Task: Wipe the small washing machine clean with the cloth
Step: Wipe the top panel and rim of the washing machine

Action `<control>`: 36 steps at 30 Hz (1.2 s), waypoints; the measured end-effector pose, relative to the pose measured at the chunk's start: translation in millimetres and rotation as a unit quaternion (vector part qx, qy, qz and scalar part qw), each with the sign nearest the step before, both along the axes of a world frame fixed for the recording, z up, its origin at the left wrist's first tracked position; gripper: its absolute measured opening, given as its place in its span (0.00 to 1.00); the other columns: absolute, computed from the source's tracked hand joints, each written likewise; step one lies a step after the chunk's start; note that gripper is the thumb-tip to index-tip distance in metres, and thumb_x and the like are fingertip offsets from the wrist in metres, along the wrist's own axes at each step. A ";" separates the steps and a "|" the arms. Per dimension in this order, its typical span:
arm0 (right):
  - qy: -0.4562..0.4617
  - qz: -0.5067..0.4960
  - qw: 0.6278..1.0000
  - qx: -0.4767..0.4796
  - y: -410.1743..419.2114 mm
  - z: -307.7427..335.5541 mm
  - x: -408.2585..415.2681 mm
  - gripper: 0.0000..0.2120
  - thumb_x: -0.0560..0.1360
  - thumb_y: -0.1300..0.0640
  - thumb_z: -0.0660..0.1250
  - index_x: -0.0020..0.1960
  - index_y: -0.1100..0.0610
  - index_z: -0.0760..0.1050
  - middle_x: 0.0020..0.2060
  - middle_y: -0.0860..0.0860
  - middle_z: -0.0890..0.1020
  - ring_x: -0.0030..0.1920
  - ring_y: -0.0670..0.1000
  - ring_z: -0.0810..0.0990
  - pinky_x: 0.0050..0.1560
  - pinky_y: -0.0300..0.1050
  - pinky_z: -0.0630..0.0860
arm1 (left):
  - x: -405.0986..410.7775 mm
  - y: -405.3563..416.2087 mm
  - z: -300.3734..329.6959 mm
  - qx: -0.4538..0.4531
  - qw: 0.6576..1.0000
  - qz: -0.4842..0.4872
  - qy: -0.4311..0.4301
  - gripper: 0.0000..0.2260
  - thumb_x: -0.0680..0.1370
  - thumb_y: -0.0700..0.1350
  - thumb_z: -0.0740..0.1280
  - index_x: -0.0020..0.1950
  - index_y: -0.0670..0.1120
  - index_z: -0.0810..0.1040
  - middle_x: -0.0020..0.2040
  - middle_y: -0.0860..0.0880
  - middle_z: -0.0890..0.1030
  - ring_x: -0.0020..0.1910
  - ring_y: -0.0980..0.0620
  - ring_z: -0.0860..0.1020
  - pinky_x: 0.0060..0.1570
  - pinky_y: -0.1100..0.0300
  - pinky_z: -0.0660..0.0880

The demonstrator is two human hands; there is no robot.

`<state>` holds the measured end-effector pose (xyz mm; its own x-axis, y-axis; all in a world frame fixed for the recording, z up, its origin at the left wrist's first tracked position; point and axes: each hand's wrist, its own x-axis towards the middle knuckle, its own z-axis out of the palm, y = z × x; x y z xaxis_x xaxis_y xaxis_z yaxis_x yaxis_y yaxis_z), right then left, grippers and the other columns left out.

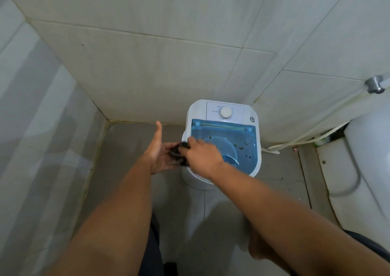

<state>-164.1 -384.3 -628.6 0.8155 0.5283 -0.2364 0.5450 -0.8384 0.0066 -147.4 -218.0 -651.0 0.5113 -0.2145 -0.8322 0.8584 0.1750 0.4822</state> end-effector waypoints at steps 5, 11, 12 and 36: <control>-0.048 -0.206 0.975 0.065 4.6 7.1 109.8 0.22 0.78 0.60 0.64 0.72 0.52 0.69 0.61 0.59 0.71 0.57 0.63 0.76 0.49 0.58 0.77 | 5.2 5.3 -6.7 0.003 0.997 0.078 0.006 0.59 0.63 0.85 0.46 0.75 0.42 0.72 0.71 0.46 0.78 0.66 0.45 0.77 0.69 0.39 0.70; -0.012 -0.087 0.996 -0.033 15.0 -8.8 89.9 0.20 0.76 0.62 0.65 0.68 0.53 0.73 0.64 0.58 0.70 0.59 0.62 0.74 0.51 0.56 0.75 | 12.4 2.6 -16.0 0.016 0.996 0.087 0.017 0.58 0.62 0.85 0.46 0.72 0.42 0.75 0.67 0.45 0.81 0.66 0.44 0.77 0.71 0.41 0.68; -0.008 -0.046 0.998 -0.033 14.8 -11.4 73.6 0.20 0.77 0.61 0.65 0.68 0.53 0.74 0.63 0.58 0.70 0.59 0.62 0.74 0.51 0.56 0.75 | 12.3 2.2 -17.1 0.002 0.996 0.088 0.019 0.57 0.62 0.85 0.46 0.69 0.43 0.77 0.64 0.45 0.82 0.64 0.44 0.78 0.71 0.41 0.70; -0.053 -0.260 0.964 0.015 -38.0 11.2 151.5 0.17 0.78 0.61 0.64 0.66 0.56 0.75 0.60 0.59 0.72 0.54 0.62 0.77 0.45 0.51 0.73 | 15.3 -30.1 -50.6 0.131 0.986 0.059 -0.081 0.10 0.80 0.40 0.70 0.60 0.40 0.83 0.54 0.41 0.86 0.49 0.45 0.85 0.48 0.50 0.83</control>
